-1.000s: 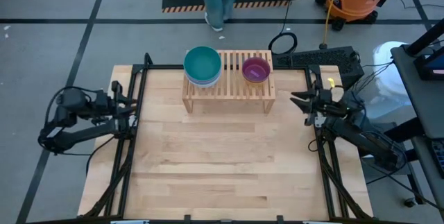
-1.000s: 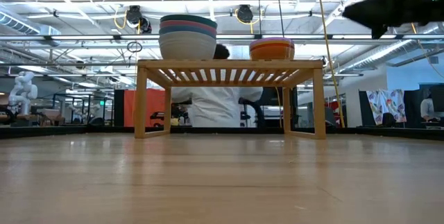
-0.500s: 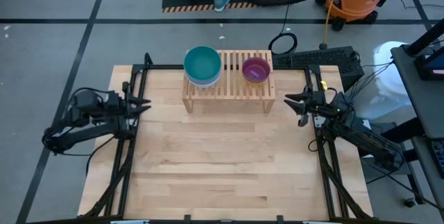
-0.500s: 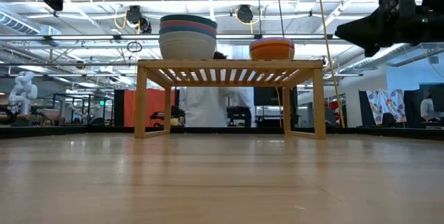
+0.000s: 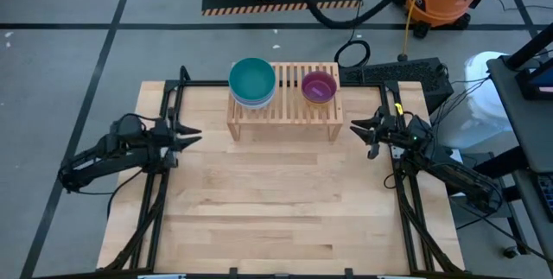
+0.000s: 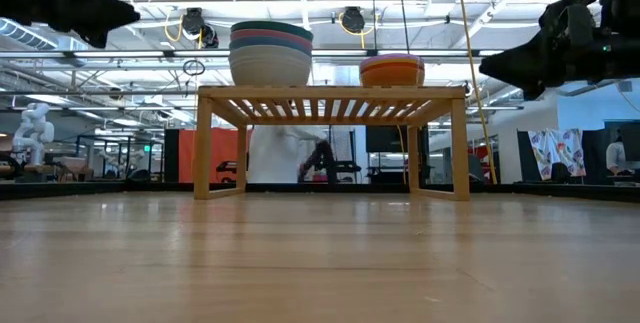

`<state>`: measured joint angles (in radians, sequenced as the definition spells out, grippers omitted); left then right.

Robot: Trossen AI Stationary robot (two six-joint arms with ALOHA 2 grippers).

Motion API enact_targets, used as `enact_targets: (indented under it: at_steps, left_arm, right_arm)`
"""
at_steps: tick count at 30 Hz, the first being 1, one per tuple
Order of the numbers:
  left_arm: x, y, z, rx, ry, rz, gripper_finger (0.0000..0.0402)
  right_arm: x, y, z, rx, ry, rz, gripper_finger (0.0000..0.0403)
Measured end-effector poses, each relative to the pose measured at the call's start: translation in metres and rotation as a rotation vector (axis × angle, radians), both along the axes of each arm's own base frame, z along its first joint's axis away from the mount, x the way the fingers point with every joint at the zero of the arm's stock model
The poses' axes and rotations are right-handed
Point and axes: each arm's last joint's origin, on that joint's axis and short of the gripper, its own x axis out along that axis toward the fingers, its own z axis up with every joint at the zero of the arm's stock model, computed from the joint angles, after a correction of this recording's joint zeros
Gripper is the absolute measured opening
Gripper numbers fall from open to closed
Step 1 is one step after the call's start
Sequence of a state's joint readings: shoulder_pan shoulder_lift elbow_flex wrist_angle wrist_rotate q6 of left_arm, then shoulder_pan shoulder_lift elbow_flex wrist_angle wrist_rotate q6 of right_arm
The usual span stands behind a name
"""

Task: Place and stack bowls onto a shelf
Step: Return to Home Position

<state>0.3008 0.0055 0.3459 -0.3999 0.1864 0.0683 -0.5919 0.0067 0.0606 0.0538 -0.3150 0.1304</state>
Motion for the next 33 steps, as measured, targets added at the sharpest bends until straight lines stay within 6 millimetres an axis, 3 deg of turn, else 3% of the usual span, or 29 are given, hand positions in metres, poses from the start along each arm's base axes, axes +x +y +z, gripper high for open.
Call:
enact_targets:
  at_steps: [12, 22, 33]
  left_arm:
    - [0.012, 0.004, -0.026, 0.006, 0.035, -0.001, 0.0095]
    - [0.029, 0.009, -0.065, 0.037, 0.0, 0.0, 0.0095]
    - [0.031, 0.009, -0.066, 0.036, -0.006, -0.018, 0.0095]
  right_arm:
    - [0.0, 0.0, 0.003, -0.039, -0.03, -0.002, 0.0093]
    - [0.0, 0.0, 0.002, -0.043, -0.028, -0.001, 0.0093]
    - [0.001, 0.0, -0.001, -0.041, 0.009, -0.001, 0.0093]
